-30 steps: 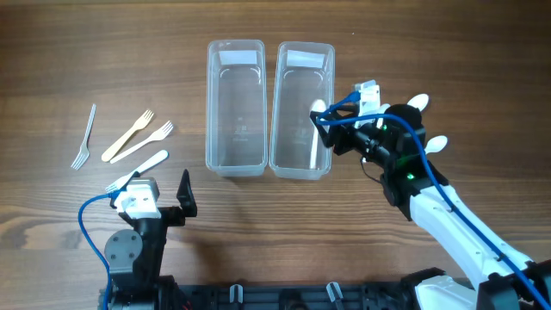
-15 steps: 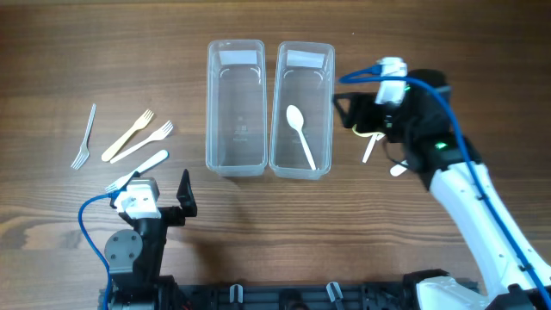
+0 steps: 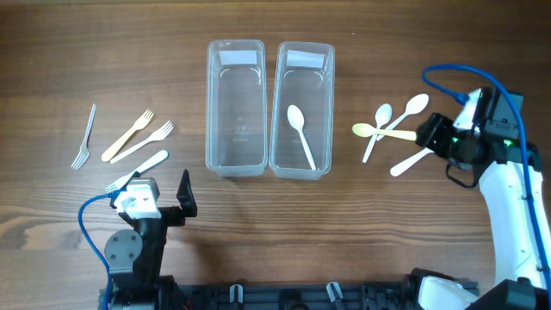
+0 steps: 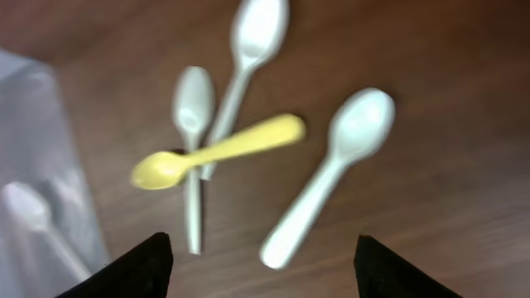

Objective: Pack container
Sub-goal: 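Move the right gripper back over the remaining spoons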

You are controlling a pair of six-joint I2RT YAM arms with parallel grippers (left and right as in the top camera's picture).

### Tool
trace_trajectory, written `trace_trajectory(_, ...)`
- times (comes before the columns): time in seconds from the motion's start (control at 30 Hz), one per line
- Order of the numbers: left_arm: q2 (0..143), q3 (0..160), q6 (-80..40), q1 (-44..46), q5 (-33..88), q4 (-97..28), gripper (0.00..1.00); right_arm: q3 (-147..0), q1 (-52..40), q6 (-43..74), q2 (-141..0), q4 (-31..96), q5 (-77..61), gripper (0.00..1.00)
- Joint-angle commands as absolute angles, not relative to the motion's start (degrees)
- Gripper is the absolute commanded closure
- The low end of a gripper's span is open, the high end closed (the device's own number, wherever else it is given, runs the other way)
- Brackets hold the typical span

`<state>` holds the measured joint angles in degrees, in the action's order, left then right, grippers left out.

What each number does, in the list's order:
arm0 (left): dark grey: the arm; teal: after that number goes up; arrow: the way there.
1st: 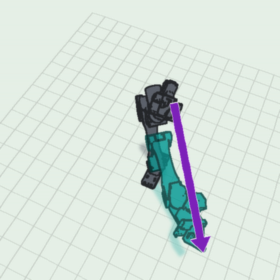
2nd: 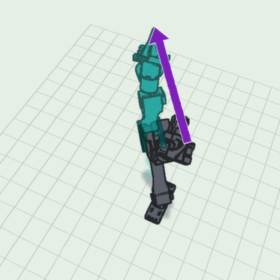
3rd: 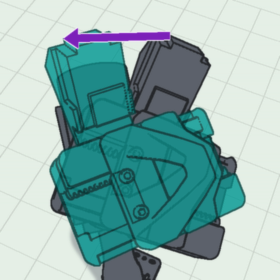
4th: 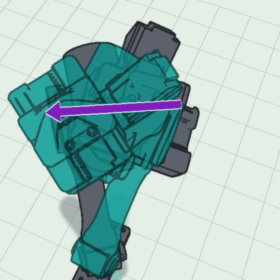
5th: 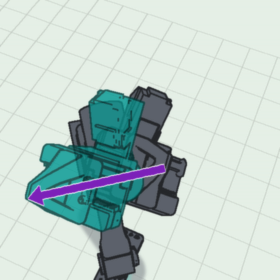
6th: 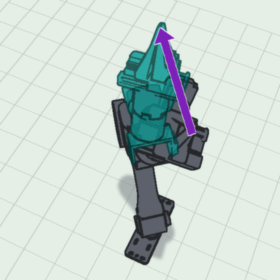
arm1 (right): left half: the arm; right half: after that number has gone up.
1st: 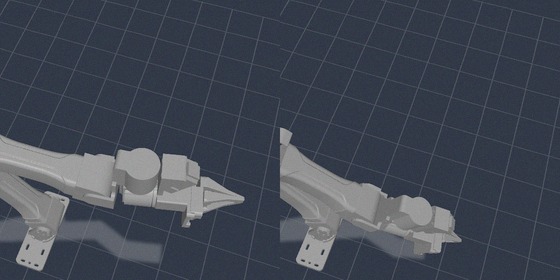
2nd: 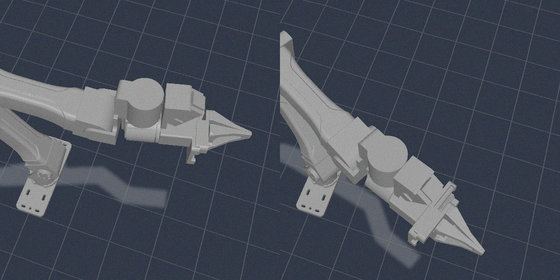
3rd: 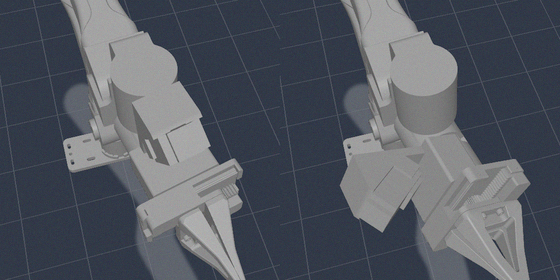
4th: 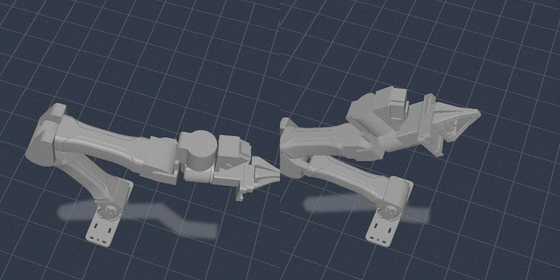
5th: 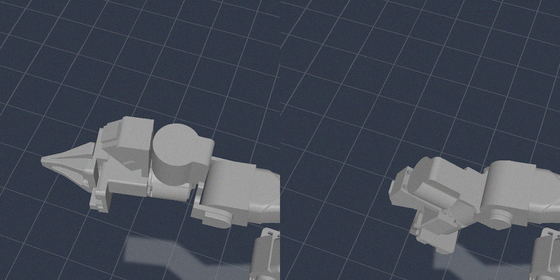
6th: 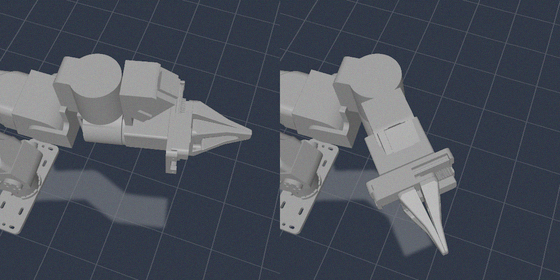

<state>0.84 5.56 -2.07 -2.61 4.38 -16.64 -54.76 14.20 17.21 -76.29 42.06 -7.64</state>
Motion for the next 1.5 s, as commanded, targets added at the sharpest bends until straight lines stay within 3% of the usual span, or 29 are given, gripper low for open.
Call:
trace_trajectory(0.0, 0.4, 5.1, -2.0, -2.3, 4.9, -16.5, 0.0, -55.7, 14.3, 23.1, -76.9, 43.5, 0.3, 0.3)
trace_trajectory(0.13, 0.4, 5.1, -2.0, -2.3, 4.9, -16.5, 0.0, -54.5, 14.3, 25.4, -77.9, 43.5, 2.0, 0.28)
trace_trajectory(0.2, 0.4, 5.1, -2.0, -2.3, 4.9, -16.5, 0.0, -54.0, 14.3, 26.8, -79.0, 43.6, 2.2, 0.05)
trace_trajectory(0.23, 0.4, 5.1, -2.0, -2.3, 4.9, -16.5, 0.0, -53.9, 14.3, 27.4, -79.8, 43.6, 2.1, 0.0)
trace_trajectory(0.37, 0.4, 5.1, -2.0, -2.3, 4.9, -16.5, 0.0, -53.9, 14.3, 29.2, -82.5, 42.6, 2.0, 0.01)
trace_trajectory(0.8, 0.4, 5.1, -2.0, -2.3, 4.9, -16.5, 0.0, -53.9, 14.0, 51.4, -91.9, 42.9, -2.6, 0.05)
trace_trajectory(1.27, 0.4, 5.1, -2.0, -2.3, 4.9, -16.5, 0.0, -53.9, 13.9, 51.0, -109.9, 35.1, -2.6, 0.09)
trace_trajectory(1.47, 0.4, 5.1, -2.0, -2.3, 4.9, -16.5, 0.0, -53.9, 13.5, 49.4, -111.0, 35.2, -2.6, 0.09)
